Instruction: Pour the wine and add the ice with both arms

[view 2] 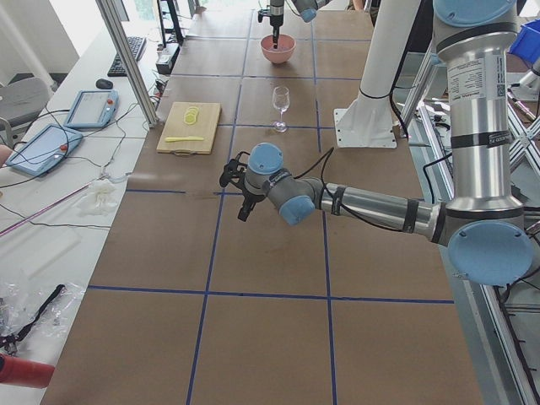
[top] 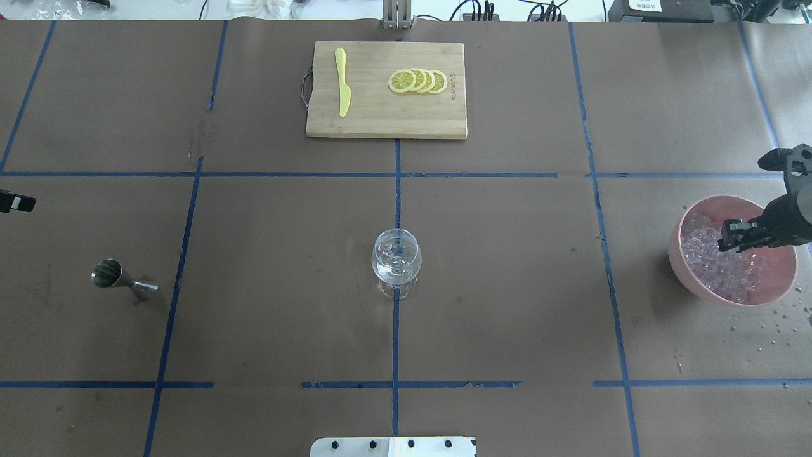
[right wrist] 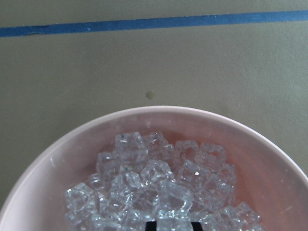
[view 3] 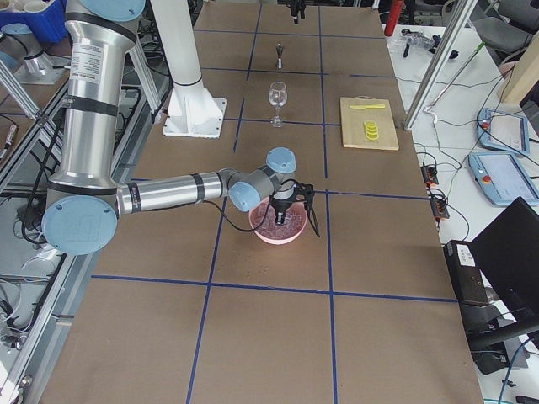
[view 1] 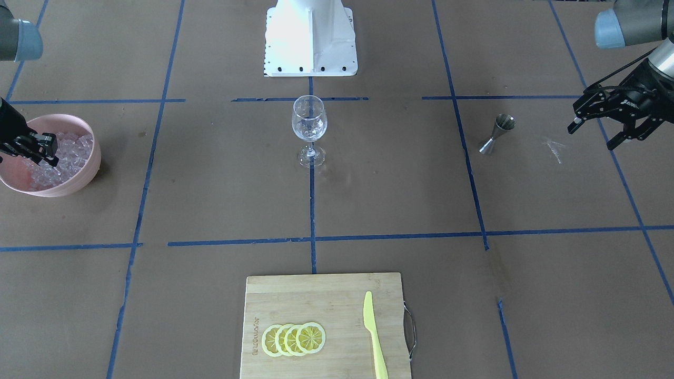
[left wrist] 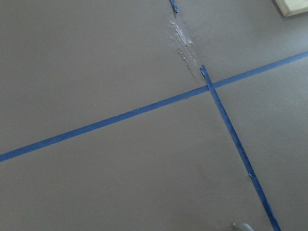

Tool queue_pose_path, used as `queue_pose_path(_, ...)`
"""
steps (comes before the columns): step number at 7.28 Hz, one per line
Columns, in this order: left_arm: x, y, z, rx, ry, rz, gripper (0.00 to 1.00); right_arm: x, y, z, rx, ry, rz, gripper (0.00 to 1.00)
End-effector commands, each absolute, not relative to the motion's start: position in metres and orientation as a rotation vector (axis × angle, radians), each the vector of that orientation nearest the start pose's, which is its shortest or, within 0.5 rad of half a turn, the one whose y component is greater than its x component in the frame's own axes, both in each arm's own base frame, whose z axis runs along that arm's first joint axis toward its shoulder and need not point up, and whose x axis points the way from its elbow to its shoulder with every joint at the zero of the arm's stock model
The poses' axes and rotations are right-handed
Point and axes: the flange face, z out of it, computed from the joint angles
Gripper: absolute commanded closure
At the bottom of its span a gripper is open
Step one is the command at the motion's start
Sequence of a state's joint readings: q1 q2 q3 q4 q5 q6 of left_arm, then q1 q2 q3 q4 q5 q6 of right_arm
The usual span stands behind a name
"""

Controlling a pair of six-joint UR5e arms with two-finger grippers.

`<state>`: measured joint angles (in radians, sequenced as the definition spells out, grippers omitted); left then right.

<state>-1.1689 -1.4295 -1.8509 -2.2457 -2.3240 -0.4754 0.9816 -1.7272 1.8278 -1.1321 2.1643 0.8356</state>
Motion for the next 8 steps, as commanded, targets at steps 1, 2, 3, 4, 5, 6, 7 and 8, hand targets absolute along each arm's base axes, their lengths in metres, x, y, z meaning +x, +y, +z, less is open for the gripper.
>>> queue_pose_path(1, 0.115, -0.439, 0.506, 0.403, 0.971, 0.239, 0.0, -0.18, -0.413, 0.529, 0.068, -0.816, 0.057, 1.0)
queue_pose_path(2, 0.113, -0.437, 0.502, 0.414, 0.972, 0.241, 0.0, -0.174, -0.405, 0.482, 0.125, -0.869, 0.048, 1.0)
queue_pose_path(3, 0.11, -0.434, 0.503, 0.426, 0.974, 0.241, 0.0, -0.173, -0.403, 0.448, 0.136, -0.918, 0.102, 1.0)
queue_pose_path(4, 0.109, -0.434, 0.502, 0.434, 0.975, 0.243, 0.0, -0.18, -0.413, 0.41, 0.131, -0.982, 0.2, 1.0)
queue_pose_path(5, 0.109, -0.434, 0.503, 0.434, 0.975, 0.243, 0.0, -0.197, -0.416, 0.376, 0.102, -1.042, 0.26, 1.0)
queue_pose_path(6, 0.109, -0.433, 0.505, 0.431, 0.973, 0.24, 0.0, -0.222, -0.417, 0.34, 0.072, -1.106, 0.292, 1.0)
queue_pose_path(7, 0.108, -0.432, 0.513, 0.415, 0.967, 0.233, 0.0, -0.252, -0.41, 0.304, 0.031, -1.165, 0.313, 1.0)
queue_pose_path(8, 0.107, -0.428, 0.518, 0.406, 0.963, 0.228, 0.0, -0.282, -0.403, 0.263, -0.021, -1.231, 0.333, 1.0)
